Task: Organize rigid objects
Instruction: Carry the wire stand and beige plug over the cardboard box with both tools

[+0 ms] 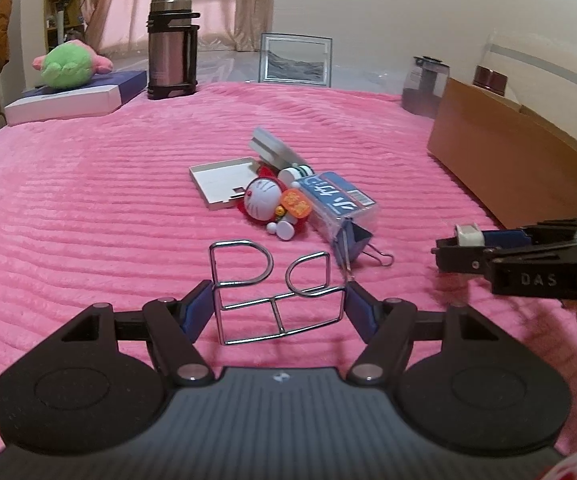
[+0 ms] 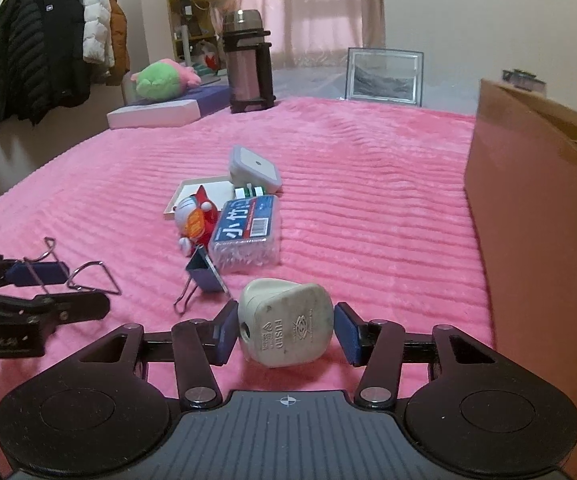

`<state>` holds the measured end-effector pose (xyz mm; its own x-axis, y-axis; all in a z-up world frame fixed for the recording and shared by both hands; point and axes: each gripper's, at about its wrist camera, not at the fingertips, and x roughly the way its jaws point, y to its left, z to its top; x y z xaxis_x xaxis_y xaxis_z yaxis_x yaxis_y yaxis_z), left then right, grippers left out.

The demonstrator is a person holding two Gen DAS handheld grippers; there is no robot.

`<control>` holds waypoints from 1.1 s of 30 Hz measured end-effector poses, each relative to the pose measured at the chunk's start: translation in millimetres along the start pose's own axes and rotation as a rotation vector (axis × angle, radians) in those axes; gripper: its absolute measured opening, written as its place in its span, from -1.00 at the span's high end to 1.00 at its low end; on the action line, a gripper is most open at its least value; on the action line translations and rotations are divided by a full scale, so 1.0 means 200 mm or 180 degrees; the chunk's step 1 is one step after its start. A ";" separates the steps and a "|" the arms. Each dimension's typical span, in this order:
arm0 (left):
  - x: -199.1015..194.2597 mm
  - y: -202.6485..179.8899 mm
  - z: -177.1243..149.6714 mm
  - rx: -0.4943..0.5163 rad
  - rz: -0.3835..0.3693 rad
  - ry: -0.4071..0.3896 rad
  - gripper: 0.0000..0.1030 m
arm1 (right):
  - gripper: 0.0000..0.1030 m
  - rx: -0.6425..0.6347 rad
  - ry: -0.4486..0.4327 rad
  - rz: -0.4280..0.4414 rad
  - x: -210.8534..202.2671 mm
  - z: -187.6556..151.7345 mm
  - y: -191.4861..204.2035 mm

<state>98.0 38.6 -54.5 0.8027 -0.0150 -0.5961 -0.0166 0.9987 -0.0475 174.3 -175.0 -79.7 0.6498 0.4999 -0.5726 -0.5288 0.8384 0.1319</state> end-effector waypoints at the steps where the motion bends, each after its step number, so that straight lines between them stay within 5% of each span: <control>1: -0.01 -0.01 0.00 0.0016 -0.0006 0.0006 -0.29 | 0.07 0.0020 -0.0002 -0.0011 -0.03 -0.01 0.01; 33: -0.28 -0.26 0.00 0.0264 -0.0256 0.0050 -0.29 | 0.07 0.0298 -0.0105 -0.0218 -0.55 -0.16 0.05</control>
<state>53.2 -11.7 -19.0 0.7900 -0.0953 -0.6057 0.0973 0.9948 -0.0295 79.7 -228.6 -40.9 0.7011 0.4462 -0.5562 -0.4301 0.8868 0.1693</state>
